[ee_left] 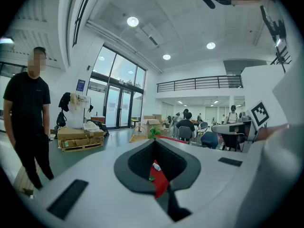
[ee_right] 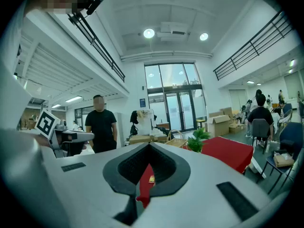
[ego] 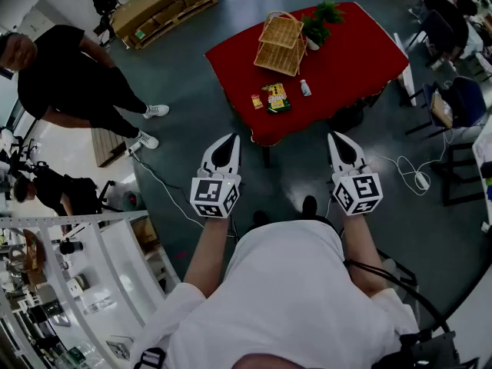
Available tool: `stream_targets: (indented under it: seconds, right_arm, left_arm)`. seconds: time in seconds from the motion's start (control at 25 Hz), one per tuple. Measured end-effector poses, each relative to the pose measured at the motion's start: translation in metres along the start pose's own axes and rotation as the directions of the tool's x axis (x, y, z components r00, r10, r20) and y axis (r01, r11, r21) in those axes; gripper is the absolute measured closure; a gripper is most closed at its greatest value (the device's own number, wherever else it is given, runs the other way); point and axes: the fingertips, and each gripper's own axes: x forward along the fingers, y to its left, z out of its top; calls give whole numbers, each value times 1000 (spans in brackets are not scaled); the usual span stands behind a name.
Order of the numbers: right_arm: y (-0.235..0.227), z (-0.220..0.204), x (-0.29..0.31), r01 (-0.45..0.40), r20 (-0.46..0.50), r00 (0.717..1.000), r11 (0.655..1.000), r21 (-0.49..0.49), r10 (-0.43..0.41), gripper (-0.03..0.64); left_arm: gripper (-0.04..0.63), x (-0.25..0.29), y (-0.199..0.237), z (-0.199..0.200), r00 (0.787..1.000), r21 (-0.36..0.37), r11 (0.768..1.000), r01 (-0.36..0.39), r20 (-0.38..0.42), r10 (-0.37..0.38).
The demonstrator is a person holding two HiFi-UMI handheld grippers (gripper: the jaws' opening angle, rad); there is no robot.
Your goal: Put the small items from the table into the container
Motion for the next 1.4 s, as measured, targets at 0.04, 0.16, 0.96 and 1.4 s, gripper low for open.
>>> stream_targets:
  seconds: [0.04,0.16,0.96,1.4]
  right_arm:
    - [0,0,0,-1,0,1000,1000,0,1,604]
    - [0,-1,0,-1,0,1000,1000,2,1,604]
    - [9,-8,10,13,-30,999,1000,29,-12,604]
    - [51,-27,23,23,-64,998,998,51,-19,603]
  left_arm:
    - [588,0,0,0,1000,0,1000,0,1,0]
    - [588,0,-1,0,1000,1,1000,1,3,-1]
    - [588,-7,17,-2,1000,8,1000,14,2,-14]
    - [588,-21,56,-18,999,2,999,45,-32,-45]
